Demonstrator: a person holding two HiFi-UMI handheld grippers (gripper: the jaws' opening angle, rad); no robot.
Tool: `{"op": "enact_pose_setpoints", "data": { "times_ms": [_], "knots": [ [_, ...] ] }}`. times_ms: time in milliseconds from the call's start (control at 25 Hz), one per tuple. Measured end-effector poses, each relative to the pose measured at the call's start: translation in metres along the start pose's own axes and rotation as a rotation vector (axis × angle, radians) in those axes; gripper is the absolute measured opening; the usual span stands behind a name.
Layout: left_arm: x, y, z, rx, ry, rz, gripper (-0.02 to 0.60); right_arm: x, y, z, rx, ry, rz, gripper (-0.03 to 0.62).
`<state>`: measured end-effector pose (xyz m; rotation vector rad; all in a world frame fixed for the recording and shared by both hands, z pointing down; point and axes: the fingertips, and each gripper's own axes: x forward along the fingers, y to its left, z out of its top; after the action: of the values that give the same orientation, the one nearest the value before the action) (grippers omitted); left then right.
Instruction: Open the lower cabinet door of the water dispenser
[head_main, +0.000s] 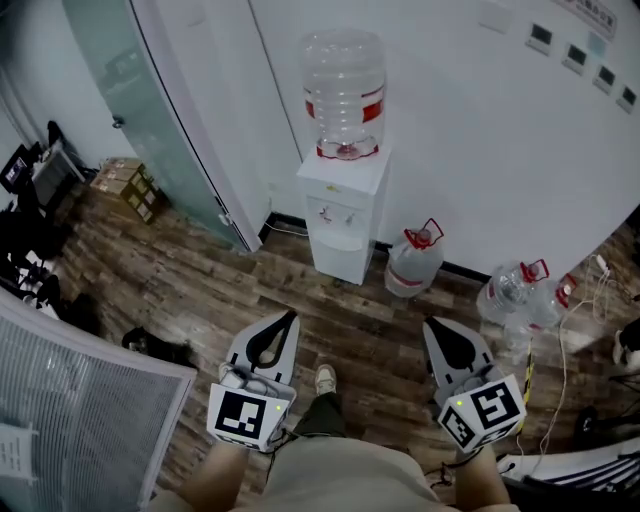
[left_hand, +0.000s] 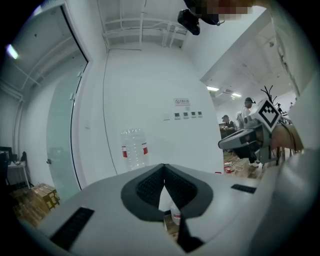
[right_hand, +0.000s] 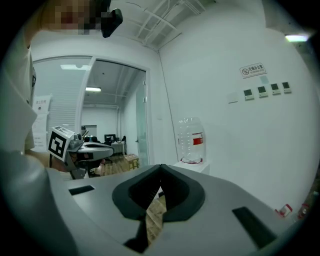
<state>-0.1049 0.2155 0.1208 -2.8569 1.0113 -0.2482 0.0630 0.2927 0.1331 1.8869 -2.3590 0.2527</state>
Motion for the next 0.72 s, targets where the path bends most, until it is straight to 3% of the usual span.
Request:
{"op": "enact_pose_setpoints", "data": {
  "times_ms": [400, 720],
  "knots": [
    [0.079, 0.113, -0.002, -0.033, -0.010, -0.033, 0.006, 0.132, -0.010, 0.044, 0.006, 0.021, -0.003, 0.006],
    [0.115, 0.157, -0.008, -0.037, -0.013, -0.040, 0.006, 0.189, -0.023, 0.059, -0.022, 0.034, -0.004, 0.006]
  ]
}}
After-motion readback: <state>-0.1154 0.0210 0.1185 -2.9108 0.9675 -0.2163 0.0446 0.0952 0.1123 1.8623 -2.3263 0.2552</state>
